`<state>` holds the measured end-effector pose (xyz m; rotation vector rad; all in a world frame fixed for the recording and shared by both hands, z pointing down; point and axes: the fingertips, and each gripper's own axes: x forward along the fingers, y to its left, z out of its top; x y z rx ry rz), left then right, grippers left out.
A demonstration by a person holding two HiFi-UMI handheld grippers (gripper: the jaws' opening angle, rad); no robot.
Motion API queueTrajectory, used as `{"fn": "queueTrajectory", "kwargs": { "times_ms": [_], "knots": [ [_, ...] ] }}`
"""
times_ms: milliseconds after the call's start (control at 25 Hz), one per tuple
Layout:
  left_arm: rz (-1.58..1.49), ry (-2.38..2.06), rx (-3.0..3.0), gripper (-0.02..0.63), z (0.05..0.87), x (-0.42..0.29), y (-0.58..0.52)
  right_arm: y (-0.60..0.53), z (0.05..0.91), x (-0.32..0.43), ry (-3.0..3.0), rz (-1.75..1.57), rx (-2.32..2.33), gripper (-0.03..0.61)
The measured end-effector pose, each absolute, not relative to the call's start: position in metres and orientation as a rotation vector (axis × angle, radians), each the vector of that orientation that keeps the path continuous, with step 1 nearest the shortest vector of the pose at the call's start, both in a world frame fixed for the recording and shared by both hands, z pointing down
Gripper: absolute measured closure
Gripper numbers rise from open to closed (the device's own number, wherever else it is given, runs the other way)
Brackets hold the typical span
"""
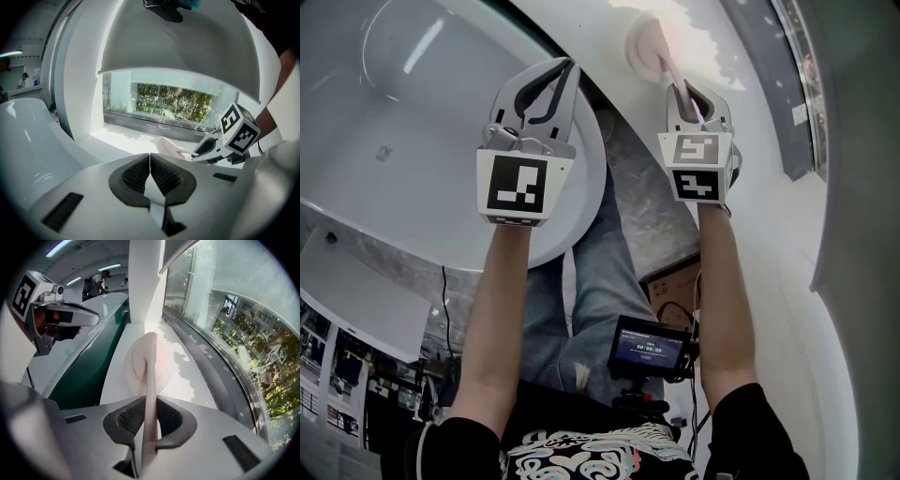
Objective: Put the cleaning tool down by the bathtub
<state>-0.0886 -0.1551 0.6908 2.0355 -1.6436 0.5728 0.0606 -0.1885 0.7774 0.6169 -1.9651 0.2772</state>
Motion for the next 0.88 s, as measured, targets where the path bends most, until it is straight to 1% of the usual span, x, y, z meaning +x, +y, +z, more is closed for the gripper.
{"fn": "queueTrajectory", "kwargs": {
  "times_ms": [280,880],
  "knots": [
    [0.577,-1.652,2.020,0.595,0.695,-0.092,-0.152,-0.187,0.791,0.064,-1.935,0.284,0.607,0.500],
    [0.569,-1.649,2.031,0.595,0.693,-0.084,-0.155,-0.189,0.792,0.063,-1.931,0.341,0.601,0.499]
  ]
}}
